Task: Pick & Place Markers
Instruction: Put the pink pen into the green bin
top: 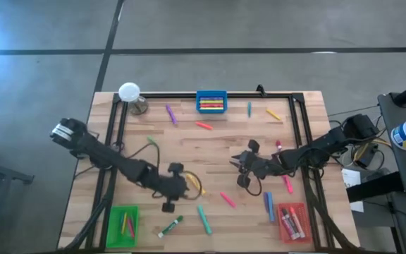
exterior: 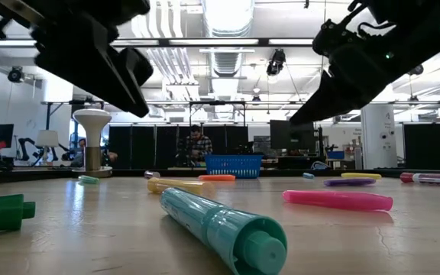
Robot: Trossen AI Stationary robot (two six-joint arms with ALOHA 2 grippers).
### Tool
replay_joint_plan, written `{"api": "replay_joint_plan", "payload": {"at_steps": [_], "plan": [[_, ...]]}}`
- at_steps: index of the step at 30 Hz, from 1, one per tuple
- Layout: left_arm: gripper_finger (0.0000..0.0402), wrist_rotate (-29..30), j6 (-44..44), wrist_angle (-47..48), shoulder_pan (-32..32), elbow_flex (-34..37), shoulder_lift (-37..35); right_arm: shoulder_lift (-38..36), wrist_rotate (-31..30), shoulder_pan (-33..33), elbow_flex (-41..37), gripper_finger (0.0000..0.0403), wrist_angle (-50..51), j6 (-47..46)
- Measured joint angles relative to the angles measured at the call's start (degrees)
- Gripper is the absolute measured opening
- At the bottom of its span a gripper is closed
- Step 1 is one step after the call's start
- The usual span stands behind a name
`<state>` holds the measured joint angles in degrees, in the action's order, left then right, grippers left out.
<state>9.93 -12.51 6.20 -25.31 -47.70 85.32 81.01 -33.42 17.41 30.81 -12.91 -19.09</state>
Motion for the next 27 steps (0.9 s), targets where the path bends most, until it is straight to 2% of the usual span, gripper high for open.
{"api": "replay_joint_plan", "payload": {"at_steps": [7, 13, 17, 20, 25, 27], "plan": [[0.0101, -0.1, 6.4, -0.2, -2.5, -6.7, 8.0, 0.3, 9.2, 0.9, 0.7, 0.0116, 0.1, -6.1], [0.0101, -2.7, 7.9, -3.1, -2.3, -7.2, 9.4, 4.6, 13.6, 7.5, 3.9, 0.0155, 5.1, -17.3], [0.01, -2.5, 6.6, -10.1, -2.0, -4.0, 9.2, 9.2, 13.5, 13.2, 8.6, 0.0184, 13.7, -27.4], [0.0097, -1.7, 3.5, -18.1, -0.9, 0.1, 9.1, 12.9, 12.5, 16.3, 12.0, 0.0197, 16.0, -32.6], [0.0066, 7.1, -2.2, -29.9, 1.3, 7.6, 9.1, 19.1, 12.5, 17.6, 16.8, 0.0201, 16.1, -36.2], [0.0047, 8.9, -3.5, -35.5, 2.0, 10.2, 8.9, 21.3, 12.5, 17.7, 18.8, 0.0201, 17.4, -36.2]]}}
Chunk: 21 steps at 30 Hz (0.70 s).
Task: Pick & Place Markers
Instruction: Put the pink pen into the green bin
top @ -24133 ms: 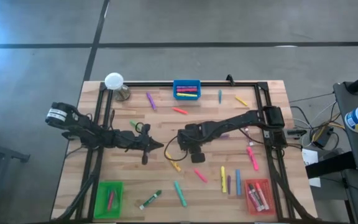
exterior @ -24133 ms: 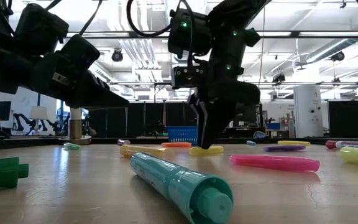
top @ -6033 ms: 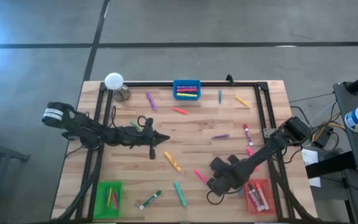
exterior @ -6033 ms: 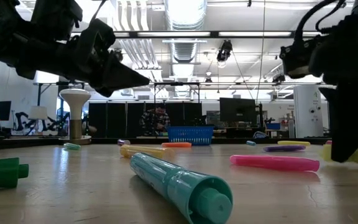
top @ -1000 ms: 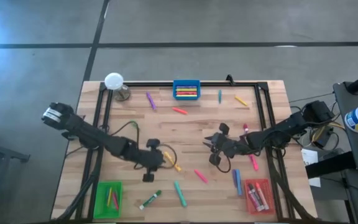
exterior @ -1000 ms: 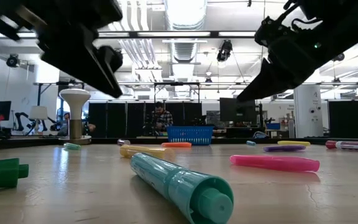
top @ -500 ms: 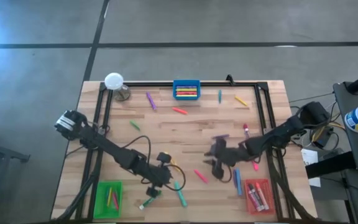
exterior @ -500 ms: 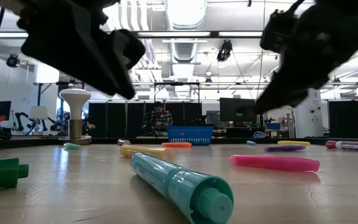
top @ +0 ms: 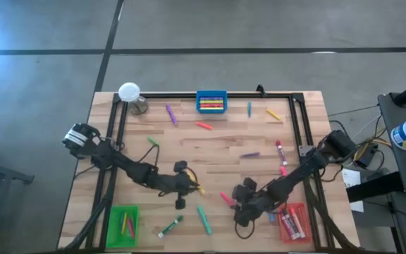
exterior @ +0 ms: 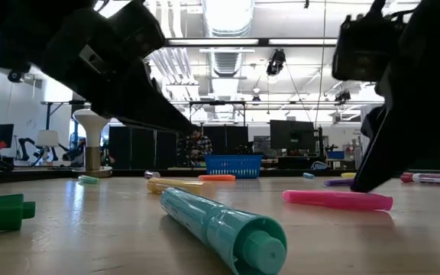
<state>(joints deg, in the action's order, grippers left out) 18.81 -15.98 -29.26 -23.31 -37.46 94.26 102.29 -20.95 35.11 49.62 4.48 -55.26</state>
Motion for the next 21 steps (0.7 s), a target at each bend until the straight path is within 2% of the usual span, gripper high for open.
{"api": "replay_joint_plan", "payload": {"at_steps": [4, 8, 15, 21], "plan": [[0.0008, 1.9, -1.3, -11.7, 0.7, 5.1, 0.0, 3.5, -0.3, -0.2, 4.8, 0.0196, 7.5, 0.2], [0.0005, 4.2, -2.9, -18.4, 1.2, 8.9, -0.1, 5.7, -1.7, -0.4, 8.4, 0.0171, 13.3, 0.3], [0.0011, 5.1, -5.5, -17.1, 1.5, 9.4, -0.1, 5.7, -2.2, -0.6, 8.6, 0.0088, 14.6, 2.7], [0.0048, 5.3, -6.2, -16.1, 1.7, 8.0, -0.1, 5.4, -4.2, -1.1, 8.1, 0.0042, 14.3, 5.5]]}}
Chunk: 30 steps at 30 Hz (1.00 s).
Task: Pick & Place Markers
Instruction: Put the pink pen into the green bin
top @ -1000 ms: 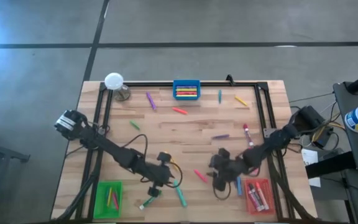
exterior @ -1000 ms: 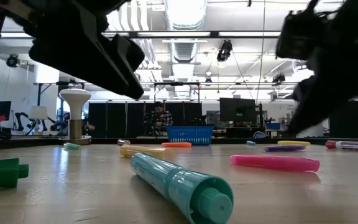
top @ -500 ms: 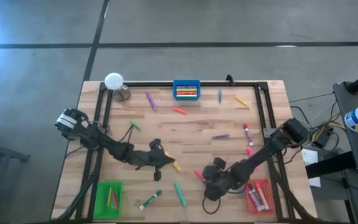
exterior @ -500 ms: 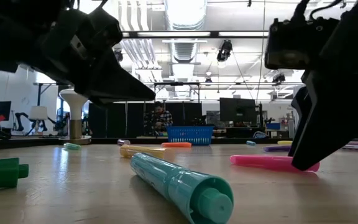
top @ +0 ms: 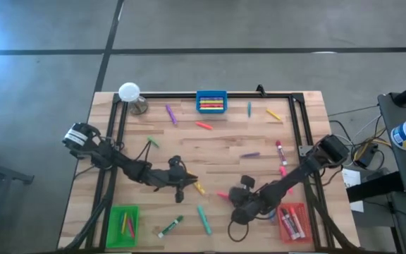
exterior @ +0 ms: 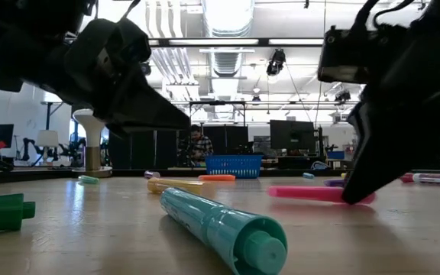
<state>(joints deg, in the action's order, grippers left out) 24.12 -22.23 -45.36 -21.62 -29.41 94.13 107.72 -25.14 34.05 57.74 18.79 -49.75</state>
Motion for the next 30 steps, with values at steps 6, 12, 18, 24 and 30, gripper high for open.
{"api": "replay_joint_plan", "payload": {"at_steps": [6, 12, 18, 24, 30], "plan": [[0.0078, -2.2, 2.6, -5.3, 0.1, -0.3, -0.3, -2.2, -4.4, -0.2, -1.1, 0.0042, -0.8, 6.6], [0.008, -8.2, 3.6, -6.8, 0.0, -0.4, -0.4, -5.2, -8.1, -0.5, -2.0, 0.0044, -5.6, 13.6], [0.008, -10.2, 3.0, -4.9, 0.1, -1.7, -0.4, -6.0, -8.3, -1.0, -1.5, 0.0047, -15.1, 23.0], [0.008, -11.7, 2.7, -3.3, 0.0, -2.8, -0.4, -6.0, -8.3, -2.6, -1.0, 0.0047, -20.2, 28.8], [0.008, -12.1, 2.7, -3.3, 0.0, -2.8, -0.4, -6.0, -7.8, -3.4, -0.9, 0.0047, -20.7, 30.0]]}}
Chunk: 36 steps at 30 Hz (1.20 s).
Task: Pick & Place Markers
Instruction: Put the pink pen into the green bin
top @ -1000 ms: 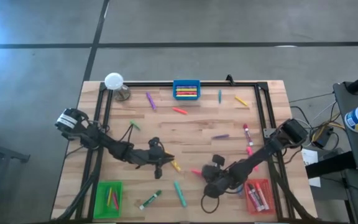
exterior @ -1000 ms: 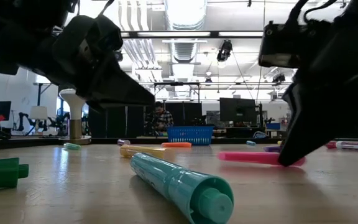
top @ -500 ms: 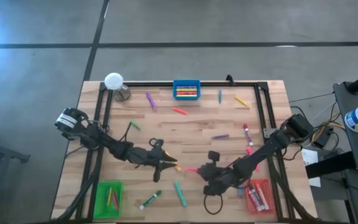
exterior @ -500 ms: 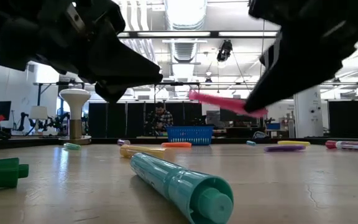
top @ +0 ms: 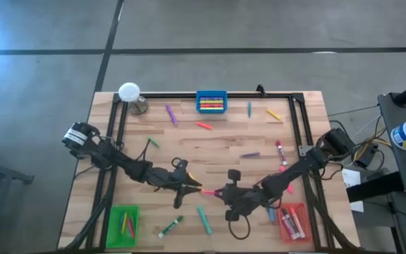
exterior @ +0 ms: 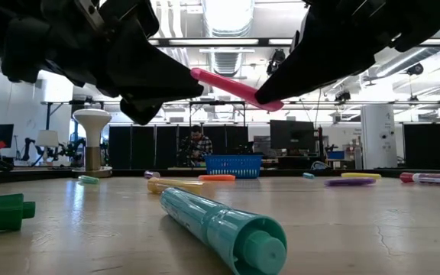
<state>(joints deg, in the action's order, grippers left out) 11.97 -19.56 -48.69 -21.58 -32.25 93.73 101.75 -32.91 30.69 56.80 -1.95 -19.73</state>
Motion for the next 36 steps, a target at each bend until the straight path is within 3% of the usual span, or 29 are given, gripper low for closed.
{"api": "replay_joint_plan", "payload": {"at_steps": [15, 29, 36], "plan": [[0.008, -4.1, 0.0, -0.1, -0.5, 0.0, 0.0, -0.1, -0.4, 0.4, 0.1, 0.0047, -0.1, -1.1], [0.008, -2.8, -1.5, -0.1, 0.3, -1.7, 0.0, -0.1, -0.3, 0.3, 0.1, 0.0047, -0.1, -1.0], [0.008, -2.9, -1.3, 5.7, 0.2, -4.0, 0.0, -0.1, -0.3, 0.2, 0.1, 0.0047, -0.2, -0.7]]}}
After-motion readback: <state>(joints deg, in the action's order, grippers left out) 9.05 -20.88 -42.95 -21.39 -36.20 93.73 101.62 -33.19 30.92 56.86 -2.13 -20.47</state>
